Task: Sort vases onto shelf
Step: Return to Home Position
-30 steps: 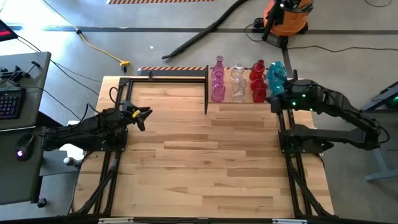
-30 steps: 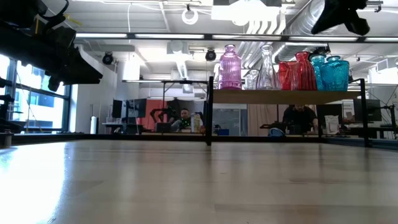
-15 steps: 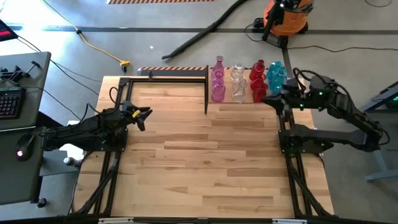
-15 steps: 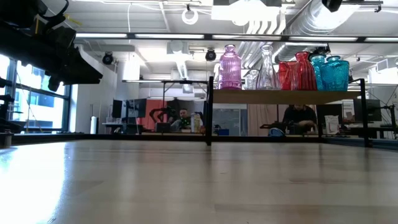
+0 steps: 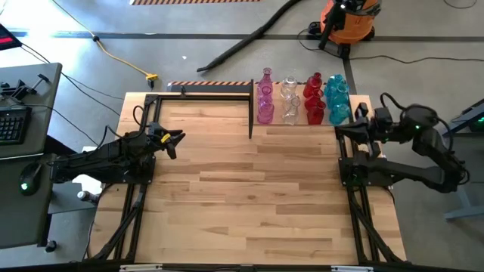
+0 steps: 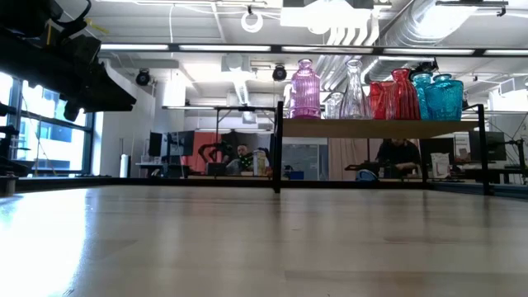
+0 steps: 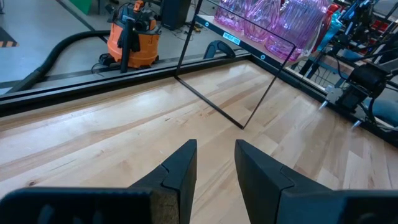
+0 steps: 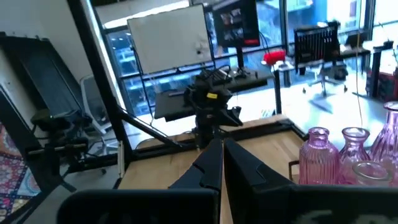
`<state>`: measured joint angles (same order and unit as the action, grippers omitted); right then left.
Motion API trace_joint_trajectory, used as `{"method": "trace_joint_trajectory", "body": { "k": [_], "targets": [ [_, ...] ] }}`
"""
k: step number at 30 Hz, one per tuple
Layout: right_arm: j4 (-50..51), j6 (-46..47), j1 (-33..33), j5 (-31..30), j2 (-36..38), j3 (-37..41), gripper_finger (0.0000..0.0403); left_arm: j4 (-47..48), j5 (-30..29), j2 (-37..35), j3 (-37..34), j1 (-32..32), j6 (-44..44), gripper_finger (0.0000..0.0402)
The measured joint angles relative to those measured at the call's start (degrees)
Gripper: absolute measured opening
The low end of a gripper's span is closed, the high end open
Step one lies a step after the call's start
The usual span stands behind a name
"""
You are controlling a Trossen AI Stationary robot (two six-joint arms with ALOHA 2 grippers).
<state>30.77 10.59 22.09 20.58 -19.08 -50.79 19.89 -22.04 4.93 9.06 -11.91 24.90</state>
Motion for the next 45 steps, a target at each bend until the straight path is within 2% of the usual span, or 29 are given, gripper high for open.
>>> {"method": "trace_joint_trajectory", "body": {
  "k": [5, 12, 15, 25, 34, 45],
  "targets": [
    [-4.4, 1.2, 0.0, 0.5, 6.0, 7.1, 0.0, 0.0, 0.0, 0.0, 0.0, 0.0, 0.0, 0.0101],
    [-18.0, 3.5, 0.0, 1.6, 12.8, 20.2, 0.0, 0.0, 0.0, 0.0, 0.0, 0.0, 0.0, 0.0101],
    [-22.6, 3.5, 0.0, 3.5, 14.4, 25.7, 0.0, 0.0, 0.0, 0.0, 0.0, 0.0, 0.0, 0.0101],
    [-38.8, 5.9, 0.0, 3.0, 15.9, 41.5, 0.0, 0.0, 0.0, 0.0, 0.0, 0.0, 0.0, 0.0101],
    [-39.2, 5.4, 0.0, 3.0, 15.9, 47.6, 0.0, 0.0, 0.0, 0.0, 0.0, 0.0, 0.0, 0.0101],
    [-34.5, 3.4, 0.0, 2.3, 15.7, 50.2, 0.0, 0.0, 0.0, 0.0, 0.0, 0.0, 0.0, 0.0101]
  ]
}}
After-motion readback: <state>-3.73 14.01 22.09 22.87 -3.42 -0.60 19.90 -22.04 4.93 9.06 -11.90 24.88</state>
